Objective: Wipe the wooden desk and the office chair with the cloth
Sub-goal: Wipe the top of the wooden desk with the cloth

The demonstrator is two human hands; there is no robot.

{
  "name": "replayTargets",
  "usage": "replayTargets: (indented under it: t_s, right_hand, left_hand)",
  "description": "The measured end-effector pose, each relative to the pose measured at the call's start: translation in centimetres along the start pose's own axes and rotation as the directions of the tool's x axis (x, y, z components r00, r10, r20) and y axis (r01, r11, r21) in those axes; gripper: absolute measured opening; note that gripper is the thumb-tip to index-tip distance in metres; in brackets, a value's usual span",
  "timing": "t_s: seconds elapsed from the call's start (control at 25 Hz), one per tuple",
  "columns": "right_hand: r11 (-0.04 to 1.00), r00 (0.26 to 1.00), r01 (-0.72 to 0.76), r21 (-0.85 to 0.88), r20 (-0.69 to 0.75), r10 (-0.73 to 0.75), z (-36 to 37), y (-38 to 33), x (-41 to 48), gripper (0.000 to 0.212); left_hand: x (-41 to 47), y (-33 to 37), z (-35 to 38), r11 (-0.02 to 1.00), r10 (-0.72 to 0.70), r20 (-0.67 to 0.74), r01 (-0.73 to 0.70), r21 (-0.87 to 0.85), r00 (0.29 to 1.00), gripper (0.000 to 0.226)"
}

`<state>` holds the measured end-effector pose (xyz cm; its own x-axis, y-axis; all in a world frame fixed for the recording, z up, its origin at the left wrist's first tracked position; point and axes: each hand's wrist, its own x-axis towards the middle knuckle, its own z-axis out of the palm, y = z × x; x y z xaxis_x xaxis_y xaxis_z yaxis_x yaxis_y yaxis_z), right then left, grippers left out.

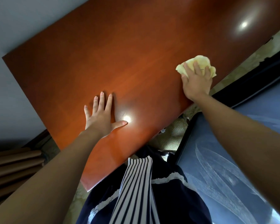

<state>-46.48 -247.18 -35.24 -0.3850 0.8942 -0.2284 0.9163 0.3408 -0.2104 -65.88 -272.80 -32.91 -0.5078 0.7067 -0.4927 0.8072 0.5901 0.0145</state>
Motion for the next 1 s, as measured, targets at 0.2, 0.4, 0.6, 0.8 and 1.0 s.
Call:
replayTargets:
  t_s: [0.2,0.4,0.6,0.8,1.0]
  right_hand:
    - [0.995,0.994,0.092,-0.027,0.064,-0.090,2.7,-4.0,-7.2,0.048]
    - [0.989,0.982,0.146,-0.027,0.124,-0.142,5.5,-10.1,-15.9,0.048]
    - [0.977,0.962,0.209,-0.040,0.191,-0.198,8.2,-16.3,-24.1,0.049]
    - [0.944,0.925,0.320,-0.085,0.241,-0.292,10.5,-20.3,-30.4,0.049]
    - [0.922,0.884,0.377,0.085,0.264,-0.385,10.2,-20.7,-34.6,0.043]
  left_hand:
    - [-2.5,-2.5,1.7,0.986,0.169,-0.053,-0.169,0.005,0.984,0.110]
    - [-7.1,-7.5,3.9,0.969,0.244,0.009,-0.244,0.045,0.970,0.106]
    - [-11.9,-12.7,6.4,0.957,0.287,0.029,-0.288,0.027,0.957,0.103]
    - [-16.8,-15.3,9.9,0.946,0.324,0.060,-0.322,-0.049,0.944,0.102]
    - [-19.5,-16.3,10.2,0.937,0.329,0.034,-0.322,-0.132,0.944,0.098]
